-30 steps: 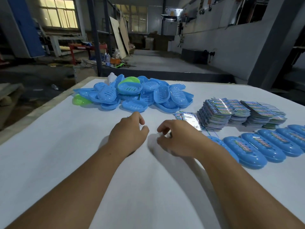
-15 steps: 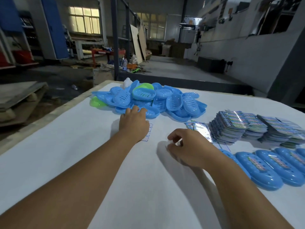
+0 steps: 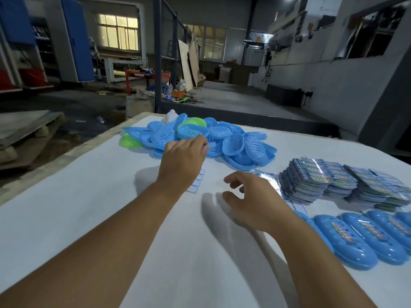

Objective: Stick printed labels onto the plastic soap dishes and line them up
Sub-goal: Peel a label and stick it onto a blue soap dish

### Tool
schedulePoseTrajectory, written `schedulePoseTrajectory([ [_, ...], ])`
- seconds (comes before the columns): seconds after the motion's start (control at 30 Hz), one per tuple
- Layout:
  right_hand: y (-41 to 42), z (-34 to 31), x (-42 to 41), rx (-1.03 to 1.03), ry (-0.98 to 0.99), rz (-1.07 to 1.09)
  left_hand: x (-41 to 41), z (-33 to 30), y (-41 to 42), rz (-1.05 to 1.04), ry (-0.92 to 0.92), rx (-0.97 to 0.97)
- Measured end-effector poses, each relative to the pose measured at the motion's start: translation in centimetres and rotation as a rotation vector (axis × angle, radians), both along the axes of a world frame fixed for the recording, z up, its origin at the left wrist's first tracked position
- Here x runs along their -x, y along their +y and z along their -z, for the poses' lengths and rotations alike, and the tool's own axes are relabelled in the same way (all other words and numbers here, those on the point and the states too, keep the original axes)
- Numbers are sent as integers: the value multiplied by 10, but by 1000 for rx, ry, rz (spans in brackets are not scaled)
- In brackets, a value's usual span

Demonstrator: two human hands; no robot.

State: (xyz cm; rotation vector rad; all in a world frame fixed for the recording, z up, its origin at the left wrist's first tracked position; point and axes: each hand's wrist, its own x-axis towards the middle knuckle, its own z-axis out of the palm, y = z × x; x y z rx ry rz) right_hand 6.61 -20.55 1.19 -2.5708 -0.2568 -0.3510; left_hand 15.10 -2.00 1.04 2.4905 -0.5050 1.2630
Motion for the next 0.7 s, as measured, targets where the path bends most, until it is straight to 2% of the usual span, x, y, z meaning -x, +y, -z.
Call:
schedulePoseTrajectory([
  [0.07,0,0,-1,-73,-77,17,15,-4,-3,102,-41,41],
  [0.1,0,-1,0,-123,-105,0,22,-5,-5,154,2,92],
  [0.23,4,-5,1,-288,-63,-210,35,2,-11,373,408,353],
  [0.3,5,-5,1,-300,-28,-270,37,3,-13,378,542,477],
  [0.43,4,-4,0,-172,26,-206,36,2,-13,251,690,630],
  [0.57,0,-4,0,-55,14,-140,45,6,-9,276,724,588],
  [0.6,-3,-4,0,-26,24,-116,49,9,-8,315,722,527],
  [0.7,-15,-5,3,74,146,-21,54,13,-5,331,662,165],
])
